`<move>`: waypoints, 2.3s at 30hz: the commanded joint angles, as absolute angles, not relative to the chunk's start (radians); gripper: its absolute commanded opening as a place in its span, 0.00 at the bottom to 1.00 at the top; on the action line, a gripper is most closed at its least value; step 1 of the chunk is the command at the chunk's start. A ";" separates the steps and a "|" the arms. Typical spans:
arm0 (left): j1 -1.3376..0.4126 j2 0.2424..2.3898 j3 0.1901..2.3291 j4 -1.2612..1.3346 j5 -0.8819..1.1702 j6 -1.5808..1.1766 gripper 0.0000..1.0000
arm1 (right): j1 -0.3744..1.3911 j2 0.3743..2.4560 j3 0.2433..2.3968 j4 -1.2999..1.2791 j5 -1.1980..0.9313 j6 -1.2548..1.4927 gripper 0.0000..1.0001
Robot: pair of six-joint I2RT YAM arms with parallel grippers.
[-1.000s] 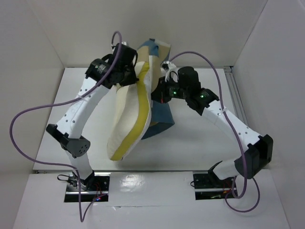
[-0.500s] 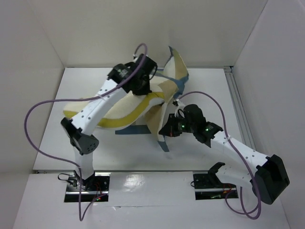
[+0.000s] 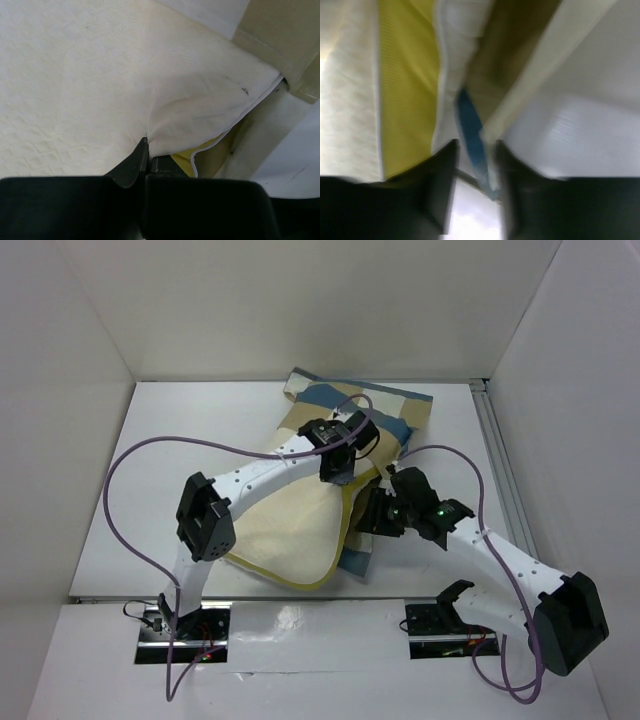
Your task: Put the pillow into the pillowcase
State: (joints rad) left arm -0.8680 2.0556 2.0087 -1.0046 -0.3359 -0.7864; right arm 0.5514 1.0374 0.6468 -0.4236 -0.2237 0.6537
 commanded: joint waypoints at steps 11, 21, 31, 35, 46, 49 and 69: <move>-0.621 1.819 1.961 -1.005 -0.364 -0.650 0.96 | 0.537 1.038 0.992 -0.675 0.316 0.700 0.81; -0.259 1.793 1.580 -0.801 -0.146 -0.607 0.93 | 0.497 1.411 1.285 -0.600 0.070 0.540 0.84; -0.391 1.642 1.227 -0.657 0.104 -0.687 0.78 | 0.388 1.540 1.090 -0.442 -0.083 0.551 0.85; -0.566 1.490 1.157 -0.666 0.147 -0.761 0.75 | 0.335 1.686 1.254 -0.465 -0.083 0.494 0.86; -0.341 1.236 1.155 -0.773 -0.007 -0.778 0.90 | 0.483 1.680 1.536 -0.638 0.196 0.403 0.99; -0.287 1.236 1.132 -0.773 -0.040 -0.813 0.89 | 0.645 1.680 1.526 -0.638 0.215 0.394 0.99; -0.347 1.081 0.652 -0.274 0.339 -0.851 0.92 | 0.697 1.662 1.413 -0.454 -0.162 0.239 0.00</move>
State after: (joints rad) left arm -0.3145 1.0969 0.7036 -0.4995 0.2008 -0.8436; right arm 0.7876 1.8076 1.4136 -0.5423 0.0032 0.2520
